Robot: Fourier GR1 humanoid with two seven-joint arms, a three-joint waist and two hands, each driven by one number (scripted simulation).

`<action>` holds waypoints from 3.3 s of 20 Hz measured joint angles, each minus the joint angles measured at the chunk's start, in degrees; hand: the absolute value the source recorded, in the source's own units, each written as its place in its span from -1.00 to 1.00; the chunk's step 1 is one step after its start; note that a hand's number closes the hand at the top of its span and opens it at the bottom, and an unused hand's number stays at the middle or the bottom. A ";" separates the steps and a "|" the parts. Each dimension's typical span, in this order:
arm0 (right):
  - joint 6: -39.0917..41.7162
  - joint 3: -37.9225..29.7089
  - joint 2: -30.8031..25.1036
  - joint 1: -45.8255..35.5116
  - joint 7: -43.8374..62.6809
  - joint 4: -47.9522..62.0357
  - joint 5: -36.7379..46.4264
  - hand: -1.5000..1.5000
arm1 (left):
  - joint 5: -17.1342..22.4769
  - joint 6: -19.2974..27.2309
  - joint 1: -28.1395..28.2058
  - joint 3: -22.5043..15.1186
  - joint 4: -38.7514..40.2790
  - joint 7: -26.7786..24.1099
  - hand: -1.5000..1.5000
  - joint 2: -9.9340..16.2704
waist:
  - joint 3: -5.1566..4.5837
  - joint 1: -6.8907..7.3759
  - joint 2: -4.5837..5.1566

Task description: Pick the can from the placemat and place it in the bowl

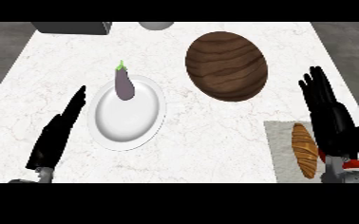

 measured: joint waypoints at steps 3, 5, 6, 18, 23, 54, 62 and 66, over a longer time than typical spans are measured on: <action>8.23 -3.37 -3.59 1.27 -2.80 -0.30 -5.33 1.00 | 0.30 1.25 -1.33 2.00 -0.77 -0.86 0.00 -0.40 | 1.69 -0.32 0.84; 15.70 -5.43 -5.86 1.97 -5.13 0.29 -10.15 1.00 | 0.04 2.76 -2.88 3.66 -1.58 -1.39 0.00 -0.44 | 2.48 -0.72 1.06; 19.21 -6.34 -6.80 2.31 -6.16 0.70 -12.44 1.00 | -0.11 3.47 -3.58 4.58 -1.88 -1.72 0.00 -0.29 | 2.81 -0.89 1.10; 46.46 -25.82 -23.68 8.61 -31.74 24.16 -13.04 -1.00 | 0.40 5.66 -8.01 7.94 -2.36 -1.62 0.00 -1.09 | 3.57 -1.20 2.20; 47.89 -26.36 -32.58 9.41 -35.44 28.87 -3.94 -1.00 | -0.47 6.01 -9.12 6.84 -2.34 -1.16 0.00 -2.23 | 3.48 0.07 2.26; 34.70 3.88 -37.79 -2.45 -44.38 37.37 39.31 -1.00 | -4.81 3.24 -13.25 8.81 -0.02 1.53 0.00 -6.31 | 3.03 0.76 1.95; 34.09 4.65 -32.16 -7.71 -44.52 43.87 45.32 -1.00 | -6.74 1.65 -13.35 11.00 1.55 0.16 0.00 -8.07 | 3.01 0.62 1.93; 32.71 4.99 -29.47 -10.80 -46.29 49.48 48.55 -1.00 | -7.55 0.96 -13.69 11.59 2.21 -0.46 0.00 -9.26 | 3.02 0.70 1.96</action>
